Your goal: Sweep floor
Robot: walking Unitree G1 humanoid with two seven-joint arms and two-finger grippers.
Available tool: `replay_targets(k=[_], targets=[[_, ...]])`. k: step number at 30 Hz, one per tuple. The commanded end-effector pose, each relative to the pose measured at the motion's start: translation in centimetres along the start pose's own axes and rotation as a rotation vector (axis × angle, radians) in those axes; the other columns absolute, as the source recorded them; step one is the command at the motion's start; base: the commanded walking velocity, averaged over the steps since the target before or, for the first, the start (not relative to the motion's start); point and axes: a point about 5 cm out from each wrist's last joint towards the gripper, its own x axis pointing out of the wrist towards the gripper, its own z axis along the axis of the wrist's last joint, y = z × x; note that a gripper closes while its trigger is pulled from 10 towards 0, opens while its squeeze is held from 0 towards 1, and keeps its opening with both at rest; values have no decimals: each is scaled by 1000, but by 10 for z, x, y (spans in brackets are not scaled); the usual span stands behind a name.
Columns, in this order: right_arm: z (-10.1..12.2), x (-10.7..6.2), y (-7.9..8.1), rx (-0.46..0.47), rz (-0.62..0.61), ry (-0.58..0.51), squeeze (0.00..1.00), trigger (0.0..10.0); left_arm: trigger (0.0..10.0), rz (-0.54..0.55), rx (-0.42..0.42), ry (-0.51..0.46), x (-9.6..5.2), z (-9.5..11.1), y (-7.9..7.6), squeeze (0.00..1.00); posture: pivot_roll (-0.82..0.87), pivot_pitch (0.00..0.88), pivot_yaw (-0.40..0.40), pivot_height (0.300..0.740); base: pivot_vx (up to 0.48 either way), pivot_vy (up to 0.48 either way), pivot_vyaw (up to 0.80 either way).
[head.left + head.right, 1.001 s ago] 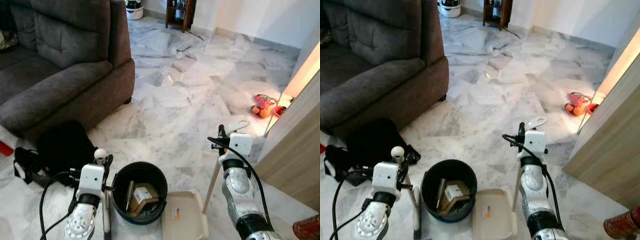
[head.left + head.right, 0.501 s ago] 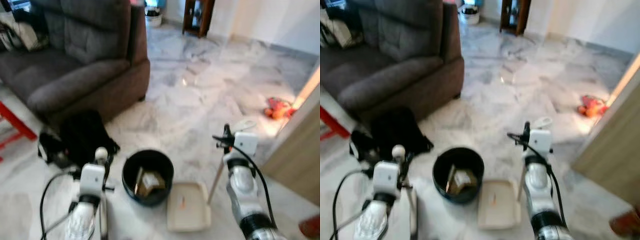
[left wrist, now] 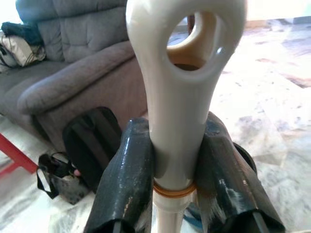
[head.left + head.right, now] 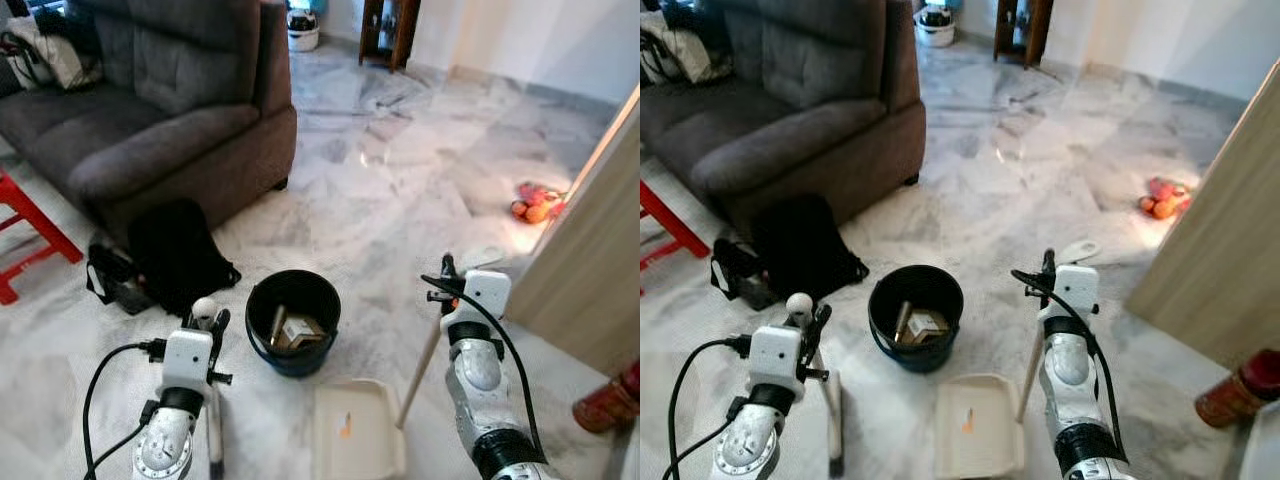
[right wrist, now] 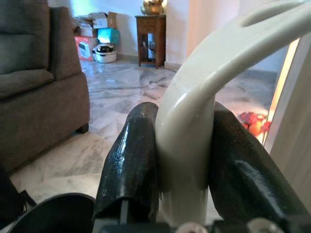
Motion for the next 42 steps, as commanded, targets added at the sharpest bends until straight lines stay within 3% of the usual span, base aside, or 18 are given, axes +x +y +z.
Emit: replay_targets(k=[1,5,42], targets=[[13,7,1,13,3,-66,0,10000,10000,5,17,-40,2,7,1,0,164,38,-5,740,0,0,0],[11,7,1,21,3,-48,0,10000,10000,3,17,-36,2,7,0,0,164,37,-3,740,0,0,0],[11,10,4,25,7,-32,0,10000,10000,9,54,-13,3,4,0,0,171,41,-10,740,0,-29,-800]])
